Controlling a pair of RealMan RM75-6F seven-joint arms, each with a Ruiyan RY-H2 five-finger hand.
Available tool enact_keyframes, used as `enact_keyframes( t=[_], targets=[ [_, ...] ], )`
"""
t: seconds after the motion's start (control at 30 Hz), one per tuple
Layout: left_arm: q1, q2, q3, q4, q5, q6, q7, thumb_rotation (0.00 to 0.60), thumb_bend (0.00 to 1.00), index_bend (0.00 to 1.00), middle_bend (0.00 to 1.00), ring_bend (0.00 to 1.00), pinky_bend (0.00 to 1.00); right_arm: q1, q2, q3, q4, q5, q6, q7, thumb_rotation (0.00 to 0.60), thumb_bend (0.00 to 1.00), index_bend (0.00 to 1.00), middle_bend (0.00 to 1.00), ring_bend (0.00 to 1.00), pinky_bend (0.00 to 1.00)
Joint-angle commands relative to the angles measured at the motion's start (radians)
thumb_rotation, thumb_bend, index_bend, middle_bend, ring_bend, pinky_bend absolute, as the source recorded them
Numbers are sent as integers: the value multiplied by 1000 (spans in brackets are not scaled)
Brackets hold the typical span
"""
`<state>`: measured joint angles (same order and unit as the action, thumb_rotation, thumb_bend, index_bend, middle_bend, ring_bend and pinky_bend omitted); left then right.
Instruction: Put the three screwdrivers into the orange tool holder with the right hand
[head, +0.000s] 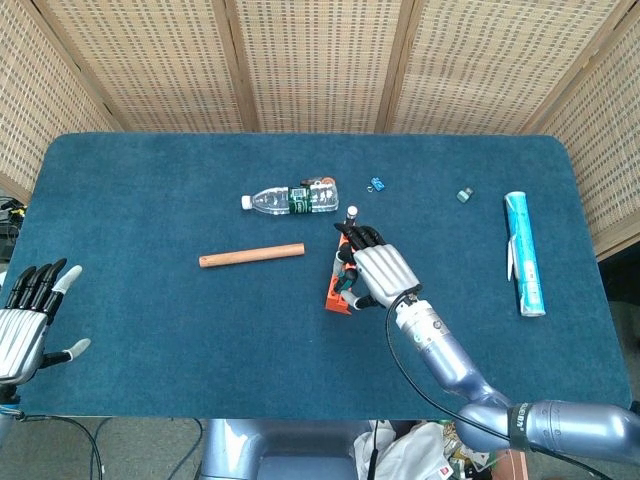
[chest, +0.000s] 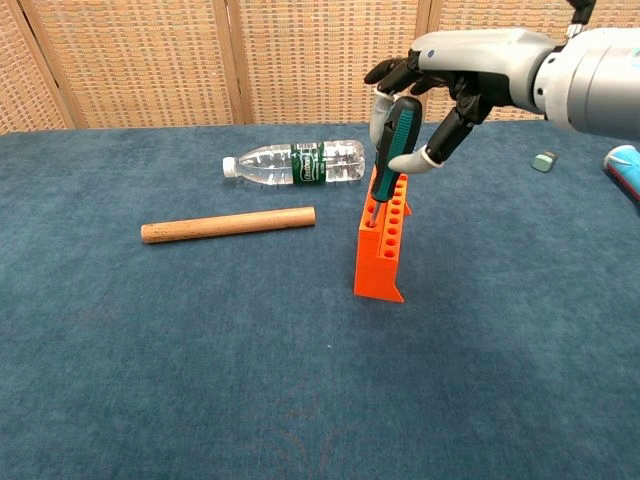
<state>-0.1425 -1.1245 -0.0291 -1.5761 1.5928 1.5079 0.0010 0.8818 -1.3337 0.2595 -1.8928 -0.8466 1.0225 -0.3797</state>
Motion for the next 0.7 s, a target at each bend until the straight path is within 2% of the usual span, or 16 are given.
enact_keyframes(
  t=[0.03,0.7],
  targets=[
    [0,0,0,0,-1,0,-2,600,0,0,0,0,0,4,-8,-3,6,6,3,-7,600,405,637,18,0,0],
    [-2,3,-1,0,-3,-3,-7,600,0,0,0,0,0,44,-73,-26,69,17,11,-81,600,405,638,21,0,0]
  ],
)
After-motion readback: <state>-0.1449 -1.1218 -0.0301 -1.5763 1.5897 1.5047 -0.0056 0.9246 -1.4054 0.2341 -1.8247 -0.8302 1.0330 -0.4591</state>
